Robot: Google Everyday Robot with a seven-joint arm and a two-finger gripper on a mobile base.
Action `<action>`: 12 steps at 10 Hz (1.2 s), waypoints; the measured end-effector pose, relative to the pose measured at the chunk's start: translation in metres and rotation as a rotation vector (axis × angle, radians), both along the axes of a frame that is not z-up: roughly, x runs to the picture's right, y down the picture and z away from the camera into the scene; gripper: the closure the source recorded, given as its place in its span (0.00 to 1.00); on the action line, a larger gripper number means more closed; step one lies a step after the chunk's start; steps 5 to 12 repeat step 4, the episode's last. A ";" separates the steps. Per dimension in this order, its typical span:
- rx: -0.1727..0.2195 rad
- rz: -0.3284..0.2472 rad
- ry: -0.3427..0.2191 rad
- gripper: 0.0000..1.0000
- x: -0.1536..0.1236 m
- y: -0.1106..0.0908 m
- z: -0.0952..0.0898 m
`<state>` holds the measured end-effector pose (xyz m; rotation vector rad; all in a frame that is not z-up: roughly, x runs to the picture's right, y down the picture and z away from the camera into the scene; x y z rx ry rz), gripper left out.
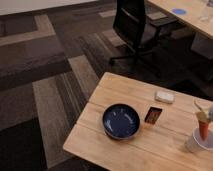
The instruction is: Place the pepper in the ceramic cup
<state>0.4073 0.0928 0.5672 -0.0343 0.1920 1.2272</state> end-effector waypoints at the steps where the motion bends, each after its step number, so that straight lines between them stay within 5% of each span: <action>1: 0.000 -0.001 0.000 0.35 0.000 0.000 0.000; 12: 0.000 -0.002 -0.001 0.34 -0.001 0.000 0.000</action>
